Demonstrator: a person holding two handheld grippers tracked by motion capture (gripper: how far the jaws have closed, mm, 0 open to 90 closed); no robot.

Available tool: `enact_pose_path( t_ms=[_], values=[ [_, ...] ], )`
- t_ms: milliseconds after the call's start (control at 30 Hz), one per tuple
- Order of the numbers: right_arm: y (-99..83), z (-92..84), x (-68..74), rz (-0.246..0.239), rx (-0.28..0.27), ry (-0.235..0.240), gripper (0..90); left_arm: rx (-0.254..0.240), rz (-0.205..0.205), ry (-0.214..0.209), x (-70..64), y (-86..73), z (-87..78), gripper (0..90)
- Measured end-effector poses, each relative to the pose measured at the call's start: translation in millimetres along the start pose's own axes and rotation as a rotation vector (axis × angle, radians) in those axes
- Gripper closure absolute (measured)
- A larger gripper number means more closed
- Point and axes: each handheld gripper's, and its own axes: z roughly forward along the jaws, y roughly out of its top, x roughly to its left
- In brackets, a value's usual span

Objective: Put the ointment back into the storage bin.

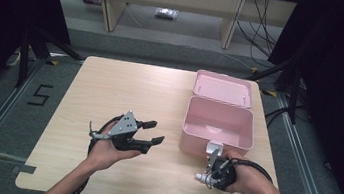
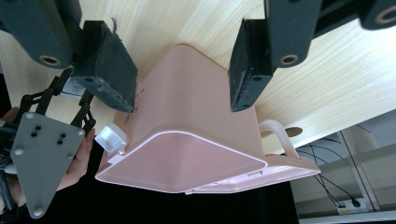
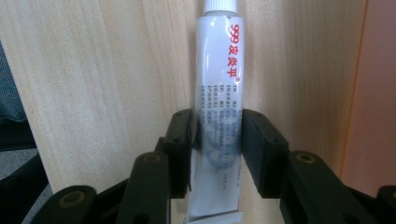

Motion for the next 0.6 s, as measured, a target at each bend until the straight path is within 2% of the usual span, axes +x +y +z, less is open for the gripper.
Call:
enact_pose_path(
  t_ms=[33, 67, 100, 133, 200, 267, 300, 367, 433, 467, 533, 600],
  values=[
    [-0.2, -0.1, 1.5, 0.03, 0.007, 0.005, 65.3, 0.0, 0.001, 0.0, 0.0, 0.1, 0.0, 41.5],
    [0.1, 1.3, -0.9, -0.017, -0.005, 0.003, 65.3, 0.001, 0.001, -0.001, 0.0, 0.1, 0.0, 41.5],
    [0.3, 1.8, -1.6, -0.028, -0.011, 0.005, 65.3, 0.001, 0.001, -0.001, 0.1, 0.0, 0.0, 41.5],
    [0.0, 1.2, 0.6, 0.01, 0.001, 0.009, 65.5, 0.002, 0.001, 0.0, 0.1, -0.1, -0.1, 41.5],
    [1.2, 2.1, -1.9, -0.025, 0.003, 0.022, 65.6, 0.002, -0.001, 0.001, 0.2, -0.3, -0.2, 41.5],
    [1.6, 2.1, -1.0, 0.002, 0.009, 0.026, 66.1, 0.003, -0.001, 0.001, 0.3, -0.4, -0.4, 41.5],
    [2.6, 3.8, -4.6, -0.06, -0.009, 0.02, 66.3, 0.002, -0.002, 0.001, 0.2, -0.4, -0.4, 41.5],
    [3.3, 4.1, -3.8, -0.032, -0.004, 0.029, 66.6, 0.001, -0.002, 0.0, 0.1, -0.5, -0.5, 41.5],
    [4.7, 4.4, -5.6, -0.053, 0.007, 0.033, 66.9, 0.002, 0.0, -0.001, 0.2, -0.3, -0.6, 41.5],
    [4.8, 4.7, -5.2, -0.051, 0.006, 0.031, 67.0, 0.001, 0.0, -0.001, 0.2, -0.2, -0.6, 41.6],
    [5.3, 3.9, -3.6, -0.018, 0.021, 0.036, 67.4, 0.001, 0.002, -0.002, 0.3, 0.1, -0.8, 41.5],
    [5.8, 4.0, -4.4, -0.024, 0.022, 0.049, 69.5, 0.0, 0.002, -0.002, 0.2, 0.2, -0.7, 41.6]
  ],
)
